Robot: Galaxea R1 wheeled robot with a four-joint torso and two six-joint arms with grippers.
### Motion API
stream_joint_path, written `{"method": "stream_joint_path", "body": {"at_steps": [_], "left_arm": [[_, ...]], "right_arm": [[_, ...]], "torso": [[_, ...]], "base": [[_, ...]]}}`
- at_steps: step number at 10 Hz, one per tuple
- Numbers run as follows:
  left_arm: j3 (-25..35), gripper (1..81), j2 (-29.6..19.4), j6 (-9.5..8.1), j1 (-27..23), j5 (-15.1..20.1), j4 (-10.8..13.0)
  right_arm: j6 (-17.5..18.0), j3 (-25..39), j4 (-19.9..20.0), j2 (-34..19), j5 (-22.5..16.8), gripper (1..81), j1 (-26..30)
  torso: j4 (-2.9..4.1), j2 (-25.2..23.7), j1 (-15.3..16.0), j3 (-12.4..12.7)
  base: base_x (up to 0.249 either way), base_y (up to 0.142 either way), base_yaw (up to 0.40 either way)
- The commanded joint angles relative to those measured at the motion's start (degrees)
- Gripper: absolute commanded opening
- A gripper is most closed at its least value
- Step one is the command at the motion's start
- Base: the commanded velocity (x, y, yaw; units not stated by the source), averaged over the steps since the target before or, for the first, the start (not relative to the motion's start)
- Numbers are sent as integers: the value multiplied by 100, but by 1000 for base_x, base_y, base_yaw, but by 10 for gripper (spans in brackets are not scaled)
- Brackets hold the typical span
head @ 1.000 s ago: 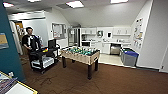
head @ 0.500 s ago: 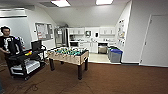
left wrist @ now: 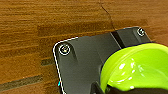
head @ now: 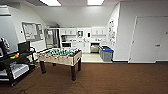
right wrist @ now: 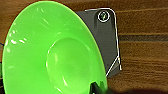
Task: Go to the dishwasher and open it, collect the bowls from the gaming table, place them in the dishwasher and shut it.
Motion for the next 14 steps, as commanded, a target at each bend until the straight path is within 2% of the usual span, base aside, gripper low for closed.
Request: {"method": "stream_joint_path", "body": {"at_steps": [1,8,14], "left_arm": [[-38,10,-107,-5,-296,158,-10],[-38,10,-115,4,-288,158,-10],[-38,10,-98,12,-270,158,-1]], "right_arm": [[-50,57,-150,66,-65,10,316],[-50,57,-150,66,-65,10,315],[-50,57,-176,84,-65,10,299]], "torso": [[0,0,0,0],[0,0,0,0],[0,-4,-5,0]], "base": [[0,0,0],[0,0,0],[125,0,0]]}}
